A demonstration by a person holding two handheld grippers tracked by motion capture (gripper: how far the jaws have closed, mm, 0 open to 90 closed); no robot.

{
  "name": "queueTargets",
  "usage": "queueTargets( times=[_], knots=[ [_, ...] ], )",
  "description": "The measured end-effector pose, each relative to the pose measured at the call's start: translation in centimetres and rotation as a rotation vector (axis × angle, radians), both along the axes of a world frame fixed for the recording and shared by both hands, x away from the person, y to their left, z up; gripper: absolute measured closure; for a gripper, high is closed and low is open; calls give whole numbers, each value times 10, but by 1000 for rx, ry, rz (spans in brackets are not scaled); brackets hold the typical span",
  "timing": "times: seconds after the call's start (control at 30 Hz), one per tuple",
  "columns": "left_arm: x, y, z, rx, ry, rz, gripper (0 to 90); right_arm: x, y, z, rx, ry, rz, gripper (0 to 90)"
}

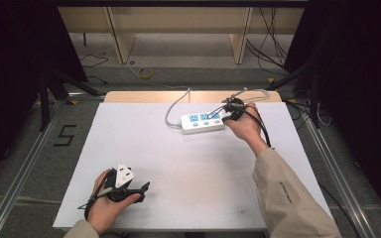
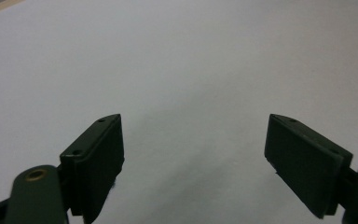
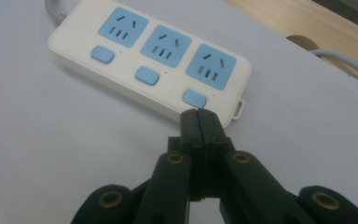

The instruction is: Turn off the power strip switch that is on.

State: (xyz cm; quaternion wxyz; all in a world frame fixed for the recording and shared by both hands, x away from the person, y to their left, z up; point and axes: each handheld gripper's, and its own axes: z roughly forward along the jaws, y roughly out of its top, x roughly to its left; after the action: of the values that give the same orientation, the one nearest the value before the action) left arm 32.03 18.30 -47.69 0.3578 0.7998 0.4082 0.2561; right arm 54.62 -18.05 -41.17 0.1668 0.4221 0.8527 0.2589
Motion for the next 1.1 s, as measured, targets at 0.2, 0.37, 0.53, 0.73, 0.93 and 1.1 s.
queueTargets(
  times=[0.2, 0.37, 0.53, 0.73, 0.93, 1.1],
  knots=[
    [0, 0, 0, 0, 0, 0, 192, 4, 4, -1, -2, 3, 3, 900],
    [0, 1, 0, 2, 0, 0, 192, 7, 7, -3, -8, 7, 2, 900],
    [0, 1, 0, 0, 0, 0, 192, 12, 9, -7, -10, 10, -6, 900],
    [0, 1, 0, -3, 2, 1, 193, 16, 11, -12, -16, 14, -12, 900],
    [0, 0, 0, -3, 3, 0, 193, 20, 13, -15, -11, 14, -15, 900],
    [0, 1, 0, -3, 2, 1, 193, 23, 16, -18, -15, 18, -18, 900]
  ],
)
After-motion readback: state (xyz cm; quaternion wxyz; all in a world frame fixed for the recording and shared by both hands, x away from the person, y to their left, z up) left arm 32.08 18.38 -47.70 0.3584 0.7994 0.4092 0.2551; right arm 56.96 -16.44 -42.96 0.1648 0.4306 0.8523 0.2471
